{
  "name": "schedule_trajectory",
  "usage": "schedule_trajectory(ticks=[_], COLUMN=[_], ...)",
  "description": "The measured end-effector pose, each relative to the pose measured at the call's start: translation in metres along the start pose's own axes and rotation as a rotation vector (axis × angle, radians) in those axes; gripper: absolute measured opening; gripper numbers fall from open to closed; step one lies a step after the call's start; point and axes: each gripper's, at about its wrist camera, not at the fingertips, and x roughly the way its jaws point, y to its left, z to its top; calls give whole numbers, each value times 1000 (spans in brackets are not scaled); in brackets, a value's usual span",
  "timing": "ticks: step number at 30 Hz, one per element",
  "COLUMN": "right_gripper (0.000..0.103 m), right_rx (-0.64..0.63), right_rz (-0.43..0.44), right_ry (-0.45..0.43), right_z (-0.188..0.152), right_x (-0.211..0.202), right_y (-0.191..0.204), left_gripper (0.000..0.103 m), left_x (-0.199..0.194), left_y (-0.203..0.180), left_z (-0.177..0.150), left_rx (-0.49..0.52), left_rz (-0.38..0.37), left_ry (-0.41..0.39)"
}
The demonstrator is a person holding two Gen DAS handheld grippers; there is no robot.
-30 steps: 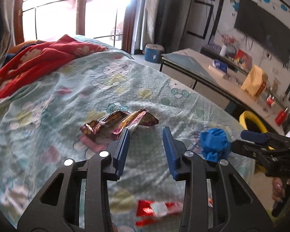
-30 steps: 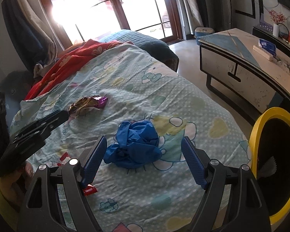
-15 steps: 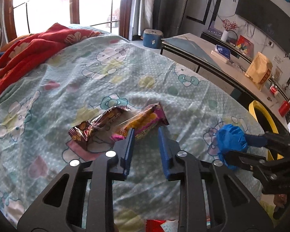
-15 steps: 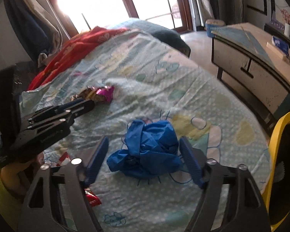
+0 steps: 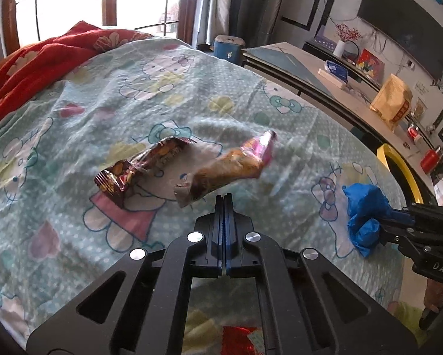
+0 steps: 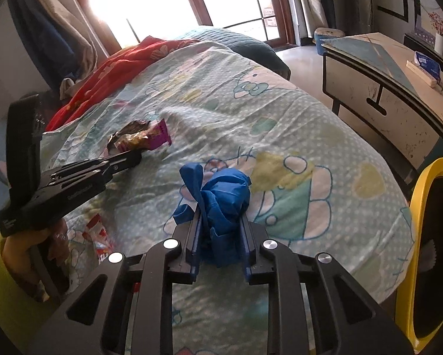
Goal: Collect trash
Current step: 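Grasp the brown wrapper with the left tool while the right tool grasps the blue glove, then carry the brown wrapper and blue glove over the yellow bin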
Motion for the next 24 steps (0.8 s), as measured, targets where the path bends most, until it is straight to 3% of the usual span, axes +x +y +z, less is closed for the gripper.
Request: schedule_trajectory(ticks=[10,11,13,24], right_gripper=[20,20,20,20], right_rx=[17,21,24,67], right_rz=[26,31,41,84], right_ry=[-10,-14,-17,-78], right_z=[-5,-4,-4,6], right_x=[-14,-16,-20,-52], right_y=[-1,-1,-2,-18], left_gripper=[1,4,27,27], left_x=[-23,-25,-26,2], left_y=[1,1,2,-21], left_z=[-1,1,8,40], left_rx=[-6,-4,7,168], left_rz=[-33,-29,-18,71], left_ry=[-54,-65,-72,-22])
